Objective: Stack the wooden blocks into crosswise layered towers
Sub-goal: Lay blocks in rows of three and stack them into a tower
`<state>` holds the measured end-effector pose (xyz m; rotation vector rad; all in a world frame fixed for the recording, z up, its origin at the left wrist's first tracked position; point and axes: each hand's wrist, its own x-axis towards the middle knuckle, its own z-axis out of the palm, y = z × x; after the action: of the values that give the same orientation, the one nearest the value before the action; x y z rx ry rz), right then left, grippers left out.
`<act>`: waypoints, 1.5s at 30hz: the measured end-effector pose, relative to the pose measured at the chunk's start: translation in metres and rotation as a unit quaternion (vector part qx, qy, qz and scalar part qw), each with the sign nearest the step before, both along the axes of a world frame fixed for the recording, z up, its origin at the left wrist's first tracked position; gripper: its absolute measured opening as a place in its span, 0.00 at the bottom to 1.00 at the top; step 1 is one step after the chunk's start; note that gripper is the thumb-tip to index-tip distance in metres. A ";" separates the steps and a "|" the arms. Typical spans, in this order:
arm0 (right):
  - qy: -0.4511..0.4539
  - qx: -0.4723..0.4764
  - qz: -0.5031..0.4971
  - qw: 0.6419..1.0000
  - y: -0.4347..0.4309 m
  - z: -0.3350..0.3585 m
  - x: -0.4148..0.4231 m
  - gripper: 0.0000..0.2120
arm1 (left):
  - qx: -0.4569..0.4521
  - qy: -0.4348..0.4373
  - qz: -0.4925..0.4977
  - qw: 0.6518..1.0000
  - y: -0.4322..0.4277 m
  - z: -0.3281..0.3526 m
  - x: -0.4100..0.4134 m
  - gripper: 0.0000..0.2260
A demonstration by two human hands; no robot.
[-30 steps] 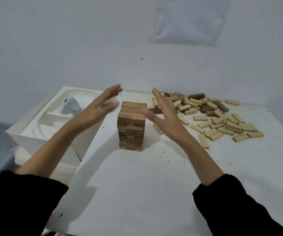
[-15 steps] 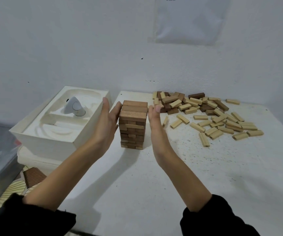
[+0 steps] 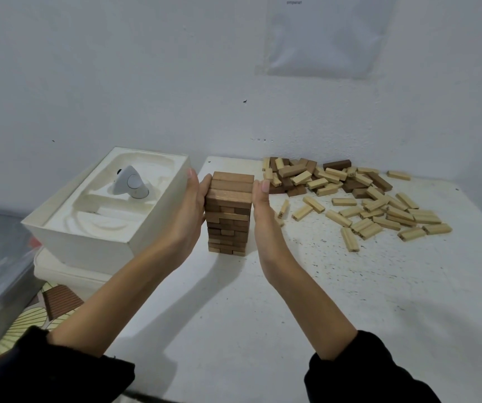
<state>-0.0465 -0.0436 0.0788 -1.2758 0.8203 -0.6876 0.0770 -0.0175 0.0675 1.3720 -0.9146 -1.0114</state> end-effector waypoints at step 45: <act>0.303 -0.446 -0.280 0.794 -0.163 -0.111 -0.170 0.20 | -0.013 -0.561 0.137 0.816 -0.169 -0.089 -0.121 0.12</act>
<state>-0.2163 -0.2071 -0.0323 -2.2081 1.5377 -1.2575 -0.0441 -0.1869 -0.0218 2.0177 -1.4827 0.1566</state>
